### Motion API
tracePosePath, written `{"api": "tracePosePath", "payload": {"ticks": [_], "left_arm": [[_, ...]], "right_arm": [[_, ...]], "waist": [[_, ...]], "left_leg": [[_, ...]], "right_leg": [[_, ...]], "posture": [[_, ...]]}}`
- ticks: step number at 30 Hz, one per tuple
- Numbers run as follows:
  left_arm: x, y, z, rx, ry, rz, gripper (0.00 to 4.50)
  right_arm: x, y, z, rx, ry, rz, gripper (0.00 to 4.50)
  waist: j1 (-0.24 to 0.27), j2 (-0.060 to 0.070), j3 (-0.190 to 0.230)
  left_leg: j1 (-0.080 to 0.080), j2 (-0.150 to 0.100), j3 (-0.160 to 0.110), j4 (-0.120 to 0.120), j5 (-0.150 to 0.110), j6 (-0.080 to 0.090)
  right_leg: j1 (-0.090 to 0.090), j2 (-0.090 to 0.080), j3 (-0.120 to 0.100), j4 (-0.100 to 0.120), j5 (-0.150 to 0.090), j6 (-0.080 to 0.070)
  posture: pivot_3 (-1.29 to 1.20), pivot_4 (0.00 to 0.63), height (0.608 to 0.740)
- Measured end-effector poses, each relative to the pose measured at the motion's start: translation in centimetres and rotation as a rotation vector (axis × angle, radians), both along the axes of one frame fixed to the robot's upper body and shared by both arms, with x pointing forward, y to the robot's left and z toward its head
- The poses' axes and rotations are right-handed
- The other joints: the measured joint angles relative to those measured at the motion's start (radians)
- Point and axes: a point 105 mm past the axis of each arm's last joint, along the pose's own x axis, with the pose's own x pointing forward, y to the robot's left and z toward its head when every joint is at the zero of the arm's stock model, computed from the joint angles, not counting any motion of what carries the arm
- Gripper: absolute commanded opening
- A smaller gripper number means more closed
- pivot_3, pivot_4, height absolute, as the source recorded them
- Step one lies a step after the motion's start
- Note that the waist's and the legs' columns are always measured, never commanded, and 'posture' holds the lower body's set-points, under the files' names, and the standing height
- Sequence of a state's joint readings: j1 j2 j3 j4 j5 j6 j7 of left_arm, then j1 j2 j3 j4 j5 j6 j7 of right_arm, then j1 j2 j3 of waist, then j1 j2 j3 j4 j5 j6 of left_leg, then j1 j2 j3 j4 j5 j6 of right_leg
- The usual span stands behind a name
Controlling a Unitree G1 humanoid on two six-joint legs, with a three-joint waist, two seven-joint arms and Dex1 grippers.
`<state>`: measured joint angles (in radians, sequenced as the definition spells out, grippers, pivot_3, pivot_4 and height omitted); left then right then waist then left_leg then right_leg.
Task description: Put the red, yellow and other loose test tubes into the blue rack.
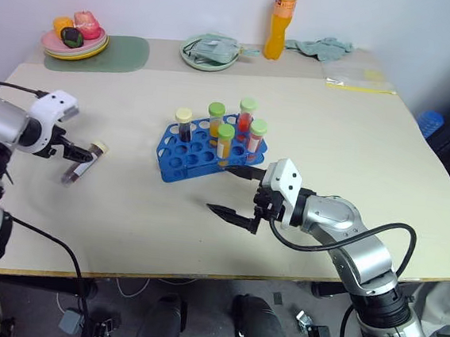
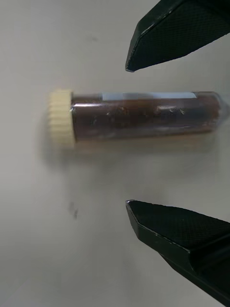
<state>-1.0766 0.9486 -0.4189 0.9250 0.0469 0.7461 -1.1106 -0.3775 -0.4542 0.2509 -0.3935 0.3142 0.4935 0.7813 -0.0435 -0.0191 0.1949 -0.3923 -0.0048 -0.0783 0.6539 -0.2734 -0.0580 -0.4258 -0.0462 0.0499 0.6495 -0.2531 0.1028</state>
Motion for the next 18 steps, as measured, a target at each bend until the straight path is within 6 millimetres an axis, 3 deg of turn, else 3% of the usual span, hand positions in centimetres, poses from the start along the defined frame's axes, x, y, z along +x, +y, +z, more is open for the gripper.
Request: {"api": "tracePosePath", "payload": {"ticks": [5, 6, 12, 14, 16, 18], "left_arm": [[0.1, 0.3, -1.0, 0.036, 0.041, -0.016, 0.96], [0.1, 0.5, -1.0, 0.042, 0.044, -0.021, 0.73], [0.2, 1.5, -0.1, 0.020, -0.030, 0.011, 0.73], [1.2, 1.8, 2.4, -0.029, -0.218, 0.001, 0.73], [2.4, 1.4, 6.5, -0.051, -0.554, -0.057, 0.73], [1.8, -0.8, 10.1, -0.110, -0.881, -0.137, 0.73]], "right_arm": [[0.1, -0.2, -0.2, 0.000, -0.002, -0.027, 4.50], [0.0, -0.2, -0.1, 0.001, -0.006, -0.030, 4.50], [-0.2, -0.1, 0.1, 0.003, -0.020, -0.034, 4.50], [-0.3, -0.2, -0.1, 0.003, -0.015, -0.037, 4.50], [-0.3, -0.2, -0.2, 0.002, -0.010, -0.040, 4.50], [-0.3, -0.3, -0.4, 0.005, -0.005, -0.044, 4.50]], "waist": [[-0.002, 0.000, 0.000], [-0.002, 0.000, 0.000], [-0.001, -0.001, 0.000], [0.000, -0.003, 0.001], [0.002, -0.003, 0.001], [0.003, -0.001, -0.001]], "left_leg": [[0.000, 0.000, 0.000, 0.000, 0.000, 0.000], [0.000, 0.000, 0.000, 0.000, 0.000, 0.000], [0.000, 0.000, 0.000, 0.000, 0.000, 0.000], [-0.001, 0.000, -0.001, 0.000, 0.000, 0.000], [-0.001, 0.002, -0.001, 0.000, 0.000, 0.000], [-0.001, 0.002, -0.002, -0.001, 0.000, -0.001]], "right_leg": [[-0.001, 0.000, 0.000, 0.001, 0.000, 0.000], [-0.001, 0.000, 0.000, 0.001, 0.000, 0.000], [-0.001, 0.000, 0.000, 0.001, 0.000, 0.000], [-0.001, 0.000, 0.000, 0.001, 0.000, 0.000], [-0.002, -0.003, 0.000, 0.001, 0.000, 0.000], [-0.002, -0.007, 0.002, 0.000, 0.000, 0.000]], "posture": [[0.00, 0.150, 0.740], [0.00, 0.150, 0.740], [0.00, 0.150, 0.740], [0.00, 0.150, 0.740], [0.00, 0.150, 0.740], [0.00, 0.150, 0.740]]}}
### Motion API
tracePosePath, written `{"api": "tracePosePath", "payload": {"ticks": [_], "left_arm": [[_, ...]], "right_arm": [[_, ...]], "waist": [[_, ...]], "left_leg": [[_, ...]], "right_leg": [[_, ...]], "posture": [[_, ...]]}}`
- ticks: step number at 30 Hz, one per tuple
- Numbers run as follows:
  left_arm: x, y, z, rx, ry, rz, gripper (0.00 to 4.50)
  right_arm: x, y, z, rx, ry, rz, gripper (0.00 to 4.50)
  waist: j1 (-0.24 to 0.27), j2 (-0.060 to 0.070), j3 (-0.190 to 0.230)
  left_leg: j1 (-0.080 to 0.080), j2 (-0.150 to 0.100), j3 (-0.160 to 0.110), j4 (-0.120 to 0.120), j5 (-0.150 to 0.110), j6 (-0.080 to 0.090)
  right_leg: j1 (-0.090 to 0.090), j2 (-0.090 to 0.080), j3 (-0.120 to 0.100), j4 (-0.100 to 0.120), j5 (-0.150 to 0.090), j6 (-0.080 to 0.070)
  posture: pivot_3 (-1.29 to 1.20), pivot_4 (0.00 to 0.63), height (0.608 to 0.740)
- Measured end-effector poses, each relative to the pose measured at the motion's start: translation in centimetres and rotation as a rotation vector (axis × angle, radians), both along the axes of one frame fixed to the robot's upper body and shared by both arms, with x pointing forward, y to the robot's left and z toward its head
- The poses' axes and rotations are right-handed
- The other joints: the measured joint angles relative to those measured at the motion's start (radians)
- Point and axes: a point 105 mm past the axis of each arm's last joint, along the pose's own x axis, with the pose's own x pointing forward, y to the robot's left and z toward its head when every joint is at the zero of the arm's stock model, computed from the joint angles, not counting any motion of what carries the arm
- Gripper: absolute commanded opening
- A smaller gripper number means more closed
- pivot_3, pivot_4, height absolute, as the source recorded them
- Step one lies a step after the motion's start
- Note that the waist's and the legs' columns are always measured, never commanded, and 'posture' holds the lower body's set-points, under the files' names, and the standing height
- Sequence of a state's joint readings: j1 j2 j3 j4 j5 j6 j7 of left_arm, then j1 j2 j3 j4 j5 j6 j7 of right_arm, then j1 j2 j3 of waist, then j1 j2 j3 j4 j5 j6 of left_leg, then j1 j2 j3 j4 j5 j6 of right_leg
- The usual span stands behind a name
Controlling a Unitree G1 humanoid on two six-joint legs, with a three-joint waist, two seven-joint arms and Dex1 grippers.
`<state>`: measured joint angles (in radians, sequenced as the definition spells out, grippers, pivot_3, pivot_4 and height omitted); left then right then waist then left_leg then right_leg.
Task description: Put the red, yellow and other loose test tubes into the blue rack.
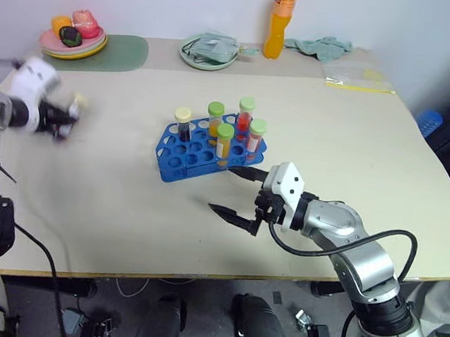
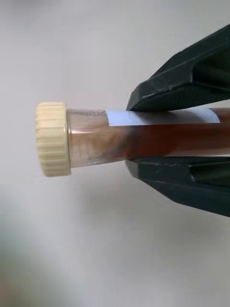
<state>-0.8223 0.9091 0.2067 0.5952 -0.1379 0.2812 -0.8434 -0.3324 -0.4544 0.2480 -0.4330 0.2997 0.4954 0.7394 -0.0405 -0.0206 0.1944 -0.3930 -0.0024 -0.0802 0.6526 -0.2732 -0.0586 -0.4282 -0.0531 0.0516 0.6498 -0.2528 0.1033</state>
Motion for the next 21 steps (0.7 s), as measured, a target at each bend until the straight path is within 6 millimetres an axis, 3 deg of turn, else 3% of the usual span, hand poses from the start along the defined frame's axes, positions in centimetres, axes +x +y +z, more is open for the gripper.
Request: {"api": "tracePosePath", "payload": {"ticks": [2, 7, 10, 14, 18, 21], "left_arm": [[-2.2, -4.3, 0.5, -0.079, -0.183, -0.125, 0.73], [-6.6, -15.8, -5.4, -0.148, -0.245, -0.267, 0.73], [-7.6, -19.8, -4.5, -0.134, -0.394, -0.242, 0.73], [-7.4, -23.4, -5.5, -0.128, -0.459, -0.215, 0.73], [-5.8, -24.6, -7.4, -0.133, -0.402, -0.158, 0.73], [-5.3, -24.8, -7.7, -0.144, -0.381, -0.143, 0.73]], "right_arm": [[0.2, -0.1, -0.1, 0.006, 0.008, -0.012, 4.50], [1.2, -0.7, -1.2, 0.008, 0.029, -0.049, 4.50], [2.0, -1.4, -2.1, -0.019, 0.029, -0.076, 4.50], [2.5, -2.1, -2.6, -0.040, 0.026, -0.094, 4.50], [2.6, -2.5, -2.5, -0.040, 0.016, -0.106, 4.50], [2.5, -2.6, -2.6, -0.039, 0.020, -0.112, 4.50]], "waist": [[0.003, 0.001, -0.001], [0.026, -0.003, -0.001], [0.031, -0.002, -0.001], [0.028, -0.001, -0.002], [0.024, -0.001, -0.002], [0.025, -0.001, -0.002]], "left_leg": [[0.001, -0.003, 0.002, 0.000, 0.000, 0.000], [-0.001, -0.008, 0.004, 0.005, -0.001, 0.001], [0.002, -0.008, 0.004, 0.008, -0.001, 0.001], [0.005, -0.007, 0.004, 0.008, -0.001, 0.001], [0.005, -0.005, 0.003, 0.009, -0.001, 0.001], [0.004, -0.005, 0.003, 0.009, -0.001, 0.002]], "right_leg": [[0.000, -0.007, 0.000, 0.000, 0.000, 0.001], [0.002, -0.004, -0.001, 0.001, 0.001, 0.003], [0.007, -0.002, -0.002, 0.001, 0.002, 0.002], [0.010, 0.001, -0.002, 0.000, 0.002, 0.002], [0.010, 0.003, -0.002, 0.000, 0.002, 0.002], [0.010, 0.003, -0.002, 0.000, 0.002, 0.002]], "posture": [[0.00, 0.150, 0.740], [0.00, 0.150, 0.740], [0.00, 0.150, 0.740], [0.00, 0.150, 0.740], [0.00, 0.150, 0.740], [0.00, 0.150, 0.740]]}}
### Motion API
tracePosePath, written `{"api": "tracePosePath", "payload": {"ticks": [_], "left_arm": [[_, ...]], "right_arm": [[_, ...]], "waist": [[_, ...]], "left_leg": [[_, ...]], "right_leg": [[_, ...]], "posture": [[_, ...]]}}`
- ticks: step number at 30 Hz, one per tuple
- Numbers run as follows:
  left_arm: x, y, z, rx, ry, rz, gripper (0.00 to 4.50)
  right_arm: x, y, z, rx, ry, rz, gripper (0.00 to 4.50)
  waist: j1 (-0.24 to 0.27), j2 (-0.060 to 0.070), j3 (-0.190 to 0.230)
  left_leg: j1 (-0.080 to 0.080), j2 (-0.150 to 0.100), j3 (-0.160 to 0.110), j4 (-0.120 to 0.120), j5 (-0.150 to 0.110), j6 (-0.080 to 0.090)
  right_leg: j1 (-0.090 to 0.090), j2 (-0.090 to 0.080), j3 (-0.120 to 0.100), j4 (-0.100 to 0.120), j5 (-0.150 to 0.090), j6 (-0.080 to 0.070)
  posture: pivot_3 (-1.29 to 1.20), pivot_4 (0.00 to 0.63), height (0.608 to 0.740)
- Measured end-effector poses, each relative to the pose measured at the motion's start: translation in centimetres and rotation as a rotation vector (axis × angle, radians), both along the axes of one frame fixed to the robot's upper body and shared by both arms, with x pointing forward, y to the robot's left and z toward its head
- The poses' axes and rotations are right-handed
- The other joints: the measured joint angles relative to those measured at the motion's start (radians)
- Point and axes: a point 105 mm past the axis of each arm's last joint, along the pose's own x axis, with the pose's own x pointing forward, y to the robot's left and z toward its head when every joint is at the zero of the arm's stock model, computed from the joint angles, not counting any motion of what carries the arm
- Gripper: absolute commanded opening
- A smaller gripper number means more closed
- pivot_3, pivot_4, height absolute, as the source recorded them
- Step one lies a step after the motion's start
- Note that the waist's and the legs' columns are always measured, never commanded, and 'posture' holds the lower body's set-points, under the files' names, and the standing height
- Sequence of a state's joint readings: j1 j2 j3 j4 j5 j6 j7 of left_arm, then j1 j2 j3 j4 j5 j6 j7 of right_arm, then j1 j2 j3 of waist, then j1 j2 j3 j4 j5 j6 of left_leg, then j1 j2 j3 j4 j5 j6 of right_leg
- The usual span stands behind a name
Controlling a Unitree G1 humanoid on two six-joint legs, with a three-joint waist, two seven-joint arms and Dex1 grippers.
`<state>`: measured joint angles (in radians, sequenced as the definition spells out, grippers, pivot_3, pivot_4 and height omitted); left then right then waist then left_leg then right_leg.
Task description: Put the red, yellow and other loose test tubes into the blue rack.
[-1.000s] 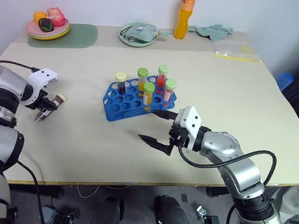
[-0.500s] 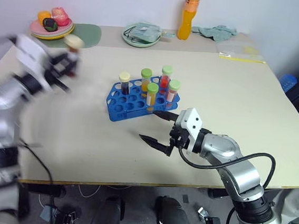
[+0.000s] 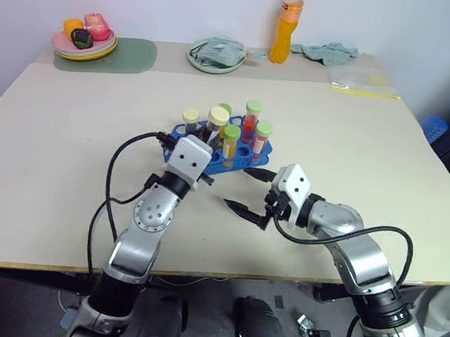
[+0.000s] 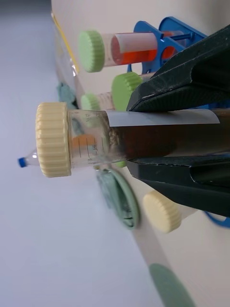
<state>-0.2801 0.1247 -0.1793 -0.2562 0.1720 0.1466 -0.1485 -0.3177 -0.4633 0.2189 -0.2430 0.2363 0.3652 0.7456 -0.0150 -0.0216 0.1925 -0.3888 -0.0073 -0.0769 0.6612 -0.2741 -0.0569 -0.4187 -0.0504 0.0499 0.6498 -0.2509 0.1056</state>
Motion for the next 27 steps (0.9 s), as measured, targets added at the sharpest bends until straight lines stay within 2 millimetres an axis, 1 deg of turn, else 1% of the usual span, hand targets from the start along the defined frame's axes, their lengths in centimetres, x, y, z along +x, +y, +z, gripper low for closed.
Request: {"api": "tracePosePath", "payload": {"ticks": [2, 6, 14, 20, 27], "left_arm": [[0.1, 0.1, -0.2, 0.006, 0.012, 0.005, 0.73], [0.6, 0.4, -1.3, 0.033, 0.060, 0.026, 0.73], [0.9, 0.8, -1.5, 0.066, 0.070, 0.046, 0.73], [1.5, 0.3, -1.9, 0.020, 0.086, 0.023, 0.73], [1.8, 0.5, -2.0, -0.045, 0.081, 0.010, 0.73]], "right_arm": [[-0.1, -0.1, -0.1, 0.001, 0.003, -0.006, 4.50], [-0.2, 0.0, -0.1, 0.003, -0.003, -0.010, 4.50], [-0.1, -0.1, -0.2, 0.001, -0.002, -0.018, 4.50], [-0.1, 0.1, -0.2, 0.009, -0.004, -0.024, 4.50], [-0.1, 0.3, -0.2, 0.013, -0.006, -0.025, 4.50]], "waist": [[0.001, 0.000, 0.000], [0.001, 0.000, 0.000], [0.002, 0.000, 0.000], [0.002, 0.000, 0.000], [0.002, 0.000, 0.000]], "left_leg": [[0.000, 0.000, 0.000, 0.000, 0.000, 0.000], [0.000, 0.000, 0.000, 0.000, 0.000, 0.000], [0.000, 0.000, 0.000, 0.000, 0.000, 0.000], [0.000, 0.000, 0.000, 0.000, 0.000, 0.000], [0.000, 0.000, 0.000, 0.000, 0.000, 0.000]], "right_leg": [[0.000, 0.000, 0.000, 0.000, 0.000, 0.000], [0.000, 0.000, 0.000, 0.000, 0.000, 0.000], [0.000, 0.000, 0.000, 0.000, 0.000, 0.000], [0.000, 0.000, 0.000, 0.000, 0.000, 0.000], [0.000, 0.000, 0.000, 0.000, 0.000, 0.000]], "posture": [[0.00, 0.150, 0.740], [0.00, 0.150, 0.740], [0.00, 0.150, 0.740], [0.00, 0.150, 0.740], [0.00, 0.150, 0.740]]}}
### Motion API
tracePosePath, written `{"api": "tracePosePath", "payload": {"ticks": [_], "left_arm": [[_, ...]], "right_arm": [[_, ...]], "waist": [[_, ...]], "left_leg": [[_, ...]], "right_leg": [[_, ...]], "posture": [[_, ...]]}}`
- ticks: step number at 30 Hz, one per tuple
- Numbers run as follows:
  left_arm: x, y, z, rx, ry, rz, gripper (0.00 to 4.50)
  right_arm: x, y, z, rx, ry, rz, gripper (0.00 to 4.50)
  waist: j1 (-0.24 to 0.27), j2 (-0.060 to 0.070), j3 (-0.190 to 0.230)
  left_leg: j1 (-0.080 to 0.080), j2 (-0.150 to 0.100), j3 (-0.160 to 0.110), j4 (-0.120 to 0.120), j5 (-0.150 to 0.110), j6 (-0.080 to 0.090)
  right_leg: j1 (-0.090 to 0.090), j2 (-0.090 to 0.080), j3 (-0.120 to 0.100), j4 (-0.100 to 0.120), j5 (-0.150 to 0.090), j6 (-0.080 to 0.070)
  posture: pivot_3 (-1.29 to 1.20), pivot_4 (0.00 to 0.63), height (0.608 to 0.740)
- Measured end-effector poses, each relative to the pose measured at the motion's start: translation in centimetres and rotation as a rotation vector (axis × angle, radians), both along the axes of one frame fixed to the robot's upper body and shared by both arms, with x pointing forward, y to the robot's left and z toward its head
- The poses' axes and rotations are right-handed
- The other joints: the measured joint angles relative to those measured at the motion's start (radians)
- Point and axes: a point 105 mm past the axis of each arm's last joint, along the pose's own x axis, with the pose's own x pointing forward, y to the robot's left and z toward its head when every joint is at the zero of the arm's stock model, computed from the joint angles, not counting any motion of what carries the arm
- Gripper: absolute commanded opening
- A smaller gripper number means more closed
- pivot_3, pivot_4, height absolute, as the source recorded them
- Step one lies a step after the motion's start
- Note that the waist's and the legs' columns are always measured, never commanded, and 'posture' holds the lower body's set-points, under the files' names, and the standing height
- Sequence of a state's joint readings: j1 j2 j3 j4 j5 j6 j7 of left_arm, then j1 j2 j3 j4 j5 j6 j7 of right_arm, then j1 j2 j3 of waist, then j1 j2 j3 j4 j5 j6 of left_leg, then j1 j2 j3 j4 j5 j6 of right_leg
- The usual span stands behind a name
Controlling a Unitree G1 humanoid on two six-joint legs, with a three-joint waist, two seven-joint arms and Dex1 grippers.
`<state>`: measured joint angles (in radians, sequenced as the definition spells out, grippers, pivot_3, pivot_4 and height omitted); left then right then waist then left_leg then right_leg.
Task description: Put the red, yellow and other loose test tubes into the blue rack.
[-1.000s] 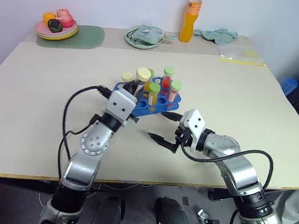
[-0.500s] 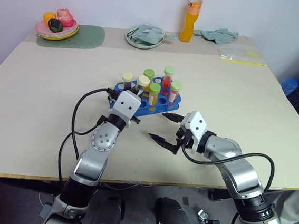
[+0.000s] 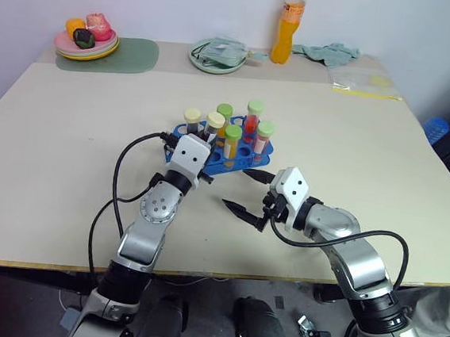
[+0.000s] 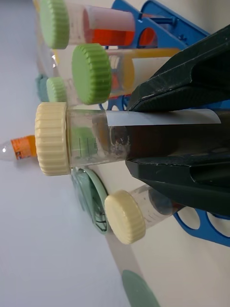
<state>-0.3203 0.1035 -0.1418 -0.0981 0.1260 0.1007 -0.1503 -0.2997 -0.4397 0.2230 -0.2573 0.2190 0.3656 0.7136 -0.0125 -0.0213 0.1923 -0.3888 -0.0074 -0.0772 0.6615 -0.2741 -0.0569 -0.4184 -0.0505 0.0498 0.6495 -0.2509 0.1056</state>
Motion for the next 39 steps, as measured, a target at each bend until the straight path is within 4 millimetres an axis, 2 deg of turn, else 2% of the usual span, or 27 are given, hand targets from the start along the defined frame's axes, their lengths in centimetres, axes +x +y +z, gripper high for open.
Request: {"api": "tracePosePath", "payload": {"ticks": [11, 15, 17, 19, 21, 24, 25, 27, 29, 32, 35, 36, 38, 39], "left_arm": [[-1.0, 0.4, -0.6, -0.051, -0.021, -0.014, 0.73], [-1.2, 0.8, -2.2, -0.067, 0.034, -0.008, 0.73], [-1.2, 0.6, -2.2, -0.094, 0.040, -0.017, 0.73], [-1.1, 0.6, -2.2, -0.120, 0.045, -0.019, 1.75], [-0.9, 0.6, -2.7, -0.129, 0.063, -0.019, 2.59], [-0.9, 0.5, -3.4, -0.131, 0.085, -0.024, 4.15], [-0.9, 0.5, -3.3, -0.130, 0.083, -0.025, 4.49], [-1.2, 0.8, -3.3, -0.129, 0.081, -0.034, 4.49], [-2.3, 1.9, -3.0, -0.117, 0.087, -0.061, 4.49], [-4.5, 6.4, -2.6, -0.062, 0.130, -0.043, 4.49], [-6.4, 9.1, -2.6, -0.020, 0.194, -0.048, 4.49], [-7.3, 10.4, -3.0, 0.017, 0.238, -0.048, 4.49], [-8.6, 14.2, -3.5, 0.068, 0.317, 0.025, 4.49], [-9.0, 15.3, -3.5, 0.080, 0.334, 0.054, 4.49]], "right_arm": [[-0.1, 0.1, 0.1, 0.001, -0.004, 0.004, 4.50], [-0.2, 0.1, 0.1, 0.000, -0.005, 0.009, 4.50], [-0.3, 0.2, 0.3, 0.001, -0.010, 0.016, 4.50], [-0.3, 0.2, 0.3, -0.001, -0.010, 0.018, 4.50], [-0.3, 0.1, 0.2, -0.003, -0.009, 0.019, 4.50], [-0.4, 0.0, 0.2, -0.011, -0.005, 0.021, 4.50], [-0.4, 0.0, 0.2, -0.013, -0.003, 0.020, 4.50], [-0.5, 0.0, 0.3, -0.016, -0.002, 0.021, 4.50], [-0.7, -0.4, 0.6, -0.034, -0.004, 0.033, 4.50], [-0.2, -3.4, 1.8, -0.061, -0.003, -0.014, 4.50], [0.1, -5.6, 3.1, -0.059, -0.005, -0.050, 4.50], [0.4, -6.7, 3.4, -0.071, -0.002, -0.071, 4.50], [1.3, -10.4, 3.7, -0.104, 0.015, -0.173, 4.50], [1.5, -11.6, 3.8, -0.113, 0.022, -0.205, 4.50]], "waist": [[-0.001, 0.001, -0.001], [-0.001, 0.002, -0.001], [0.000, 0.002, -0.001], [0.000, 0.002, -0.001], [0.000, 0.002, -0.001], [0.000, 0.002, -0.001], [0.000, 0.002, -0.001], [-0.003, 0.002, -0.001], [-0.009, 0.002, -0.001], [-0.006, 0.003, -0.001], [-0.001, 0.003, -0.001], [-0.002, 0.003, -0.001], [0.000, 0.003, 0.000], [0.002, 0.003, 0.000]], "left_leg": [[0.000, 0.000, 0.000, 0.000, 0.000, 0.000], [0.000, 0.000, 0.000, 0.000, 0.000, 0.000], [0.000, 0.000, 0.000, 0.000, 0.000, 0.000], [0.000, 0.000, 0.000, 0.000, 0.000, 0.000], [0.000, 0.000, 0.000, 0.000, 0.000, 0.000], [0.000, 0.000, 0.000, 0.000, 0.000, 0.000], [0.000, 0.000, 0.000, 0.000, 0.000, 0.000], [0.000, 0.000, 0.000, 0.000, 0.000, 0.000], [0.000, 0.001, 0.000, -0.001, 0.000, 0.001], [0.000, 0.002, 0.000, -0.001, -0.001, 0.001], [0.000, 0.002, 0.001, 0.000, -0.001, 0.001], [0.000, 0.002, 0.001, 0.000, -0.001, 0.002], [0.000, 0.002, 0.002, 0.000, -0.001, 0.002], [0.000, 0.002, 0.002, 0.000, -0.001, 0.002]], "right_leg": [[0.000, 0.000, 0.000, 0.000, 0.000, 0.000], [0.000, 0.000, 0.000, 0.000, 0.000, 0.000], [0.000, 0.000, 0.000, 0.000, 0.000, 0.000], [0.000, 0.000, 0.000, 0.000, 0.000, 0.000], [0.000, 0.000, 0.000, 0.000, 0.000, 0.000], [0.000, 0.000, 0.000, -0.001, 0.000, 0.000], [0.000, 0.000, 0.000, 0.000, 0.000, 0.000], [0.000, 0.000, 0.000, 0.000, 0.000, 0.000], [-0.001, 0.001, 0.001, 0.000, 0.000, 0.000], [-0.002, 0.002, 0.000, 0.000, -0.001, -0.001], [0.000, 0.002, 0.000, -0.002, -0.001, -0.001], [0.000, 0.002, 0.000, -0.002, -0.001, -0.001], [0.000, 0.001, 0.000, -0.003, -0.002, -0.004], [0.000, 0.001, 0.000, -0.003, -0.002, -0.004]], "posture": [[0.00, 0.150, 0.740], [0.00, 0.150, 0.740], [0.00, 0.150, 0.740], [0.00, 0.150, 0.740], [0.00, 0.150, 0.740], [0.00, 0.150, 0.740], [0.00, 0.150, 0.740], [0.00, 0.150, 0.740], [0.00, 0.150, 0.740], [0.00, 0.150, 0.740], [0.00, 0.150, 0.740], [0.00, 0.150, 0.740], [0.00, 0.150, 0.740], [0.00, 0.150, 0.740]]}}
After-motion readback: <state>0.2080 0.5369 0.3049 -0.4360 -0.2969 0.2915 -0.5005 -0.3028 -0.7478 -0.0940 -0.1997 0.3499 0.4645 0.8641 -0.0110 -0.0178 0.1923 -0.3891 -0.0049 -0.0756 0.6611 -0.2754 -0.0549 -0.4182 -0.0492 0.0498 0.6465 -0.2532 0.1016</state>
